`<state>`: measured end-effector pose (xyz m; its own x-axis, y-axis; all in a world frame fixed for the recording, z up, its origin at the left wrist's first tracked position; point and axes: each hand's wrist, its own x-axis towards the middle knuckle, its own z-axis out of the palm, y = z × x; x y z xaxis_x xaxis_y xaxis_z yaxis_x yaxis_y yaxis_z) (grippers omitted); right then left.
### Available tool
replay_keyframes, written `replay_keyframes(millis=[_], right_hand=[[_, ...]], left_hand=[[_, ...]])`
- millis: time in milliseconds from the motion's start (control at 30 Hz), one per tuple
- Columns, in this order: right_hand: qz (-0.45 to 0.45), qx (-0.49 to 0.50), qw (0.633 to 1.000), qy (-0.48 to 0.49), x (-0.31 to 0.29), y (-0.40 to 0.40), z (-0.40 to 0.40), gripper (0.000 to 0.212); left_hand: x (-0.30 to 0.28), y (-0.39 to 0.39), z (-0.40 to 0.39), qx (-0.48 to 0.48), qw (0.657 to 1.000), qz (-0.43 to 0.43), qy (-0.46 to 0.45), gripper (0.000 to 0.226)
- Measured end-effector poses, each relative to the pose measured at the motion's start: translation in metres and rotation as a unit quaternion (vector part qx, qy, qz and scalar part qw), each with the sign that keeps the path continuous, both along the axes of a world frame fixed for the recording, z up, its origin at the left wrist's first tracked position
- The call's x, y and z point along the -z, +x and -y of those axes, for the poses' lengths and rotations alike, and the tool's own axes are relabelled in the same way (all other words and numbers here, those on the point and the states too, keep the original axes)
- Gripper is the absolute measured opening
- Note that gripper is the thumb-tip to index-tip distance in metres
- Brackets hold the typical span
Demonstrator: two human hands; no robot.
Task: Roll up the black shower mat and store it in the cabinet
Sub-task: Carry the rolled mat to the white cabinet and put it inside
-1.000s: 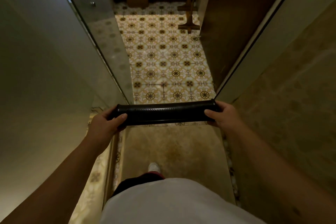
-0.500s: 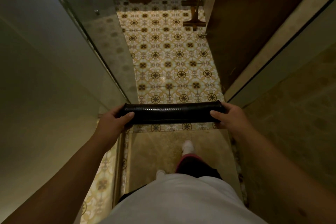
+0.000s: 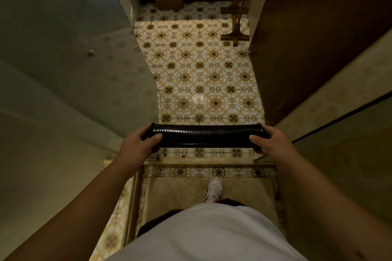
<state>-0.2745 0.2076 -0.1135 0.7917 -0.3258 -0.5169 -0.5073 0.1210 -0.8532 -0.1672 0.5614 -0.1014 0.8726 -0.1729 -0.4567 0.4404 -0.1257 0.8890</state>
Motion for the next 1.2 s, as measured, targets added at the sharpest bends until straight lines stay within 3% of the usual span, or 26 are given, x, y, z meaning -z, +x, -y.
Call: replay_keyframes(millis=[100, 300, 633, 767, 1200], right_hand=[[-0.002, -0.021, 1.0, -0.009, -0.003, 0.032, 0.026, 0.023], [0.002, -0.031, 0.999, -0.016, -0.011, 0.075, 0.057, 0.024], [0.002, -0.021, 1.0, -0.018, -0.003, 0.148, 0.083, 0.026], [0.011, -0.023, 0.999, -0.033, 0.003, 0.2, 0.099, 0.028], [0.004, 0.001, 0.999, -0.049, 0.006, 0.401, 0.128, 0.024]], left_hand=[[-0.002, 0.023, 0.026, -0.01, 1.0, -0.007, -0.004, 0.044], [-0.005, 0.057, 0.057, -0.024, 1.0, -0.004, -0.013, 0.027], [0.007, 0.145, 0.083, -0.016, 0.999, -0.008, -0.026, 0.033], [0.021, 0.203, 0.099, -0.006, 0.999, -0.008, -0.034, 0.047], [0.038, 0.428, 0.131, 0.04, 0.998, -0.046, -0.019, 0.054]])
